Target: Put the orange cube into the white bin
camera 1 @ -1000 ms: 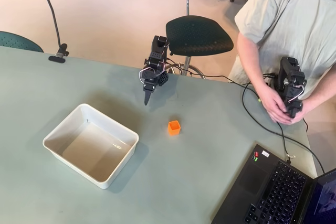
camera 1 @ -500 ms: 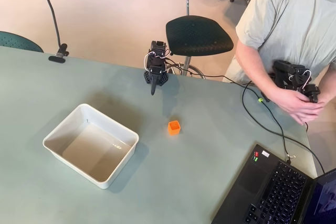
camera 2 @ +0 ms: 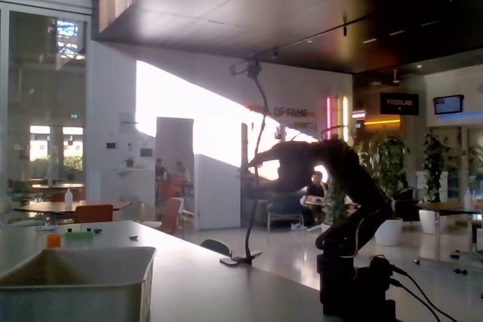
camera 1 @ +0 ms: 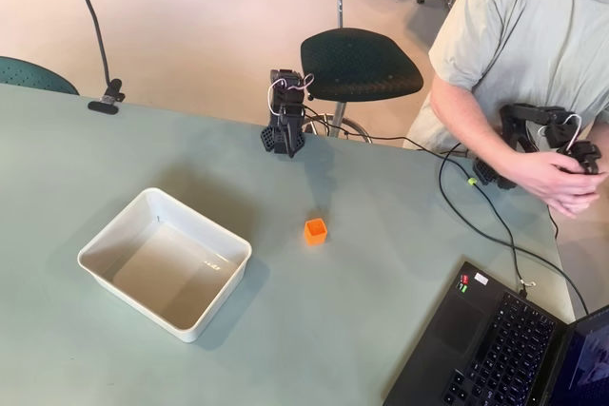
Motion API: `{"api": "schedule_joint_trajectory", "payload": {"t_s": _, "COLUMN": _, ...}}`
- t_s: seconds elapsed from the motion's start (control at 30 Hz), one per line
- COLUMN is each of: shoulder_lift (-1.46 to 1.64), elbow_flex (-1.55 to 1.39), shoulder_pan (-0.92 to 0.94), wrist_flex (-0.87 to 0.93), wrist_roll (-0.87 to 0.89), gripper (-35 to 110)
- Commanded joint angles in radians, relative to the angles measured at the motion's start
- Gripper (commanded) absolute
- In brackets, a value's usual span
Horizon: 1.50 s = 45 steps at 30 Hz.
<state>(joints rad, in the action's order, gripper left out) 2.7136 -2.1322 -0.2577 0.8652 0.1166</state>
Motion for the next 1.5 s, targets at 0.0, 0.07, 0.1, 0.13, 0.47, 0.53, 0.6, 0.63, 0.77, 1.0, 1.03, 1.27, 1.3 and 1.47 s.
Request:
{"api": "schedule_joint_trajectory", "payload": {"t_s": 0.0, "shoulder_lift": -0.207, "elbow_flex": 0.186, "shoulder_pan": -0.006, "wrist_flex": 0.225, "wrist_roll": 0.005, "gripper": 21}}
{"api": "schedule_joint_trajectory", "payload": {"t_s": 0.07, "shoulder_lift": -0.324, "elbow_flex": 0.285, "shoulder_pan": -0.008, "wrist_flex": 0.362, "wrist_roll": 0.005, "gripper": 21}}
{"api": "schedule_joint_trajectory", "payload": {"t_s": 0.1, "shoulder_lift": -0.377, "elbow_flex": 0.327, "shoulder_pan": -0.011, "wrist_flex": 0.425, "wrist_roll": 0.005, "gripper": 21}}
{"api": "schedule_joint_trajectory", "payload": {"t_s": 0.13, "shoulder_lift": -0.43, "elbow_flex": 0.364, "shoulder_pan": -0.014, "wrist_flex": 0.472, "wrist_roll": 0.005, "gripper": 21}}
{"api": "schedule_joint_trajectory", "payload": {"t_s": 0.47, "shoulder_lift": -0.943, "elbow_flex": 0.48, "shoulder_pan": -0.133, "wrist_flex": 0.618, "wrist_roll": 0.005, "gripper": 21}}
{"api": "schedule_joint_trajectory", "payload": {"t_s": 0.53, "shoulder_lift": -0.971, "elbow_flex": 0.482, "shoulder_pan": -0.169, "wrist_flex": 0.606, "wrist_roll": 0.005, "gripper": 21}}
{"api": "schedule_joint_trajectory", "payload": {"t_s": 0.6, "shoulder_lift": -0.977, "elbow_flex": 0.482, "shoulder_pan": -0.201, "wrist_flex": 0.603, "wrist_roll": 0.002, "gripper": 22}}
{"api": "schedule_joint_trajectory", "payload": {"t_s": 0.63, "shoulder_lift": -0.977, "elbow_flex": 0.482, "shoulder_pan": -0.215, "wrist_flex": 0.597, "wrist_roll": 0.002, "gripper": 22}}
{"api": "schedule_joint_trajectory", "payload": {"t_s": 0.77, "shoulder_lift": -0.979, "elbow_flex": 0.508, "shoulder_pan": -0.261, "wrist_flex": 0.531, "wrist_roll": 0.002, "gripper": 22}}
{"api": "schedule_joint_trajectory", "payload": {"t_s": 1.0, "shoulder_lift": -1.048, "elbow_flex": 0.52, "shoulder_pan": -0.261, "wrist_flex": 0.42, "wrist_roll": 0.003, "gripper": 22}}
{"api": "schedule_joint_trajectory", "payload": {"t_s": 1.03, "shoulder_lift": -1.077, "elbow_flex": 0.52, "shoulder_pan": -0.256, "wrist_flex": 0.408, "wrist_roll": 0.003, "gripper": 22}}
{"api": "schedule_joint_trajectory", "payload": {"t_s": 1.27, "shoulder_lift": -1.23, "elbow_flex": 0.52, "shoulder_pan": -0.253, "wrist_flex": 0.39, "wrist_roll": 0.003, "gripper": 22}}
{"api": "schedule_joint_trajectory", "payload": {"t_s": 1.3, "shoulder_lift": -1.241, "elbow_flex": 0.522, "shoulder_pan": -0.252, "wrist_flex": 0.387, "wrist_roll": 0.002, "gripper": 22}}
{"api": "schedule_joint_trajectory", "payload": {"t_s": 1.47, "shoulder_lift": -1.252, "elbow_flex": 0.54, "shoulder_pan": -0.252, "wrist_flex": 0.288, "wrist_roll": 0.003, "gripper": 22}}
